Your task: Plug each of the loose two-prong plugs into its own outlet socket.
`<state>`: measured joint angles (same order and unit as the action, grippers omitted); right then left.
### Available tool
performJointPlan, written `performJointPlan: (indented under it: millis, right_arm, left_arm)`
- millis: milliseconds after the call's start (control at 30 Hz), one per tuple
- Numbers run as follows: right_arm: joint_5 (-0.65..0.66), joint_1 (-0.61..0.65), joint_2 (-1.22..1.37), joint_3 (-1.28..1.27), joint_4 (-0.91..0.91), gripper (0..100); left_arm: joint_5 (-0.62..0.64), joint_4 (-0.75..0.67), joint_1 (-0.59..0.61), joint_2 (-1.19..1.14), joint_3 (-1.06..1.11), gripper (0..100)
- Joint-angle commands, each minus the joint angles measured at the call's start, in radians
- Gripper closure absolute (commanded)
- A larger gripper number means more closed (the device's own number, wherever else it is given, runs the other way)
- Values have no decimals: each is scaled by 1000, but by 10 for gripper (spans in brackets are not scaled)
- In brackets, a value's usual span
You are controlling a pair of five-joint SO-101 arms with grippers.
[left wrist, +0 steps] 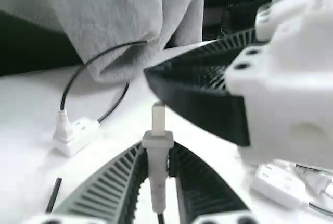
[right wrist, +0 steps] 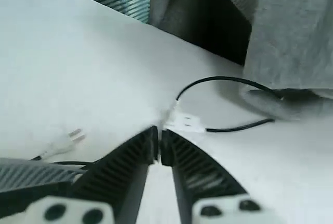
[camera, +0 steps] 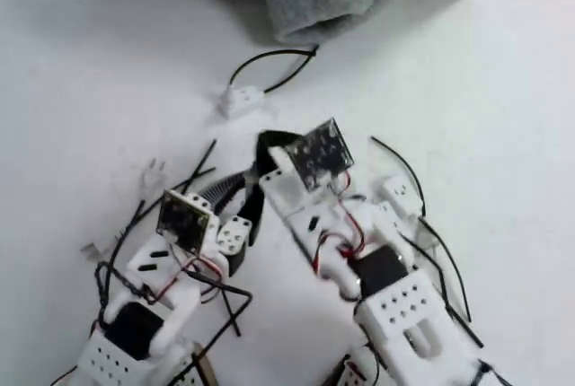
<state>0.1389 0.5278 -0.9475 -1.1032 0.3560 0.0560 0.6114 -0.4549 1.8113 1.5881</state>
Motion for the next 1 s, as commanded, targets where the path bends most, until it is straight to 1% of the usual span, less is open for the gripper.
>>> performJointPlan:
  millis: [0, 167, 300, 367, 467, 533, 600, 667, 767, 967]
  right_arm:
    - [32, -79, 94, 6, -61, 980]
    - [32, -77, 93, 37, -51, 980]
    - [29, -39, -36, 150, 125, 980]
    - [29, 27, -136, 199, 242, 980]
    - [35, 174, -294, 219, 374, 980]
    - [37, 275, -367, 206, 421, 980]
    - [38, 332, -400, 164, 418, 980]
    - [38, 332, -390, 124, 381, 980]
    - [54, 268, -326, 69, 294, 980]
    - [132, 62, -44, 29, 68, 980]
  left_arm:
    - [2, -29, 5, 15, -23, 979]
    - [0, -31, 5, 15, -21, 979]
    - [-2, -31, 5, 15, -17, 979]
    - [-2, -31, 5, 15, -17, 979]
    - [-2, -31, 5, 15, -17, 979]
    - [-2, -31, 5, 15, -17, 979]
    - [-2, -31, 5, 15, -17, 979]
    - [-2, -31, 5, 15, -18, 979]
    - [-2, -31, 5, 15, -20, 979]
    - [-2, -26, 5, 15, -23, 979]
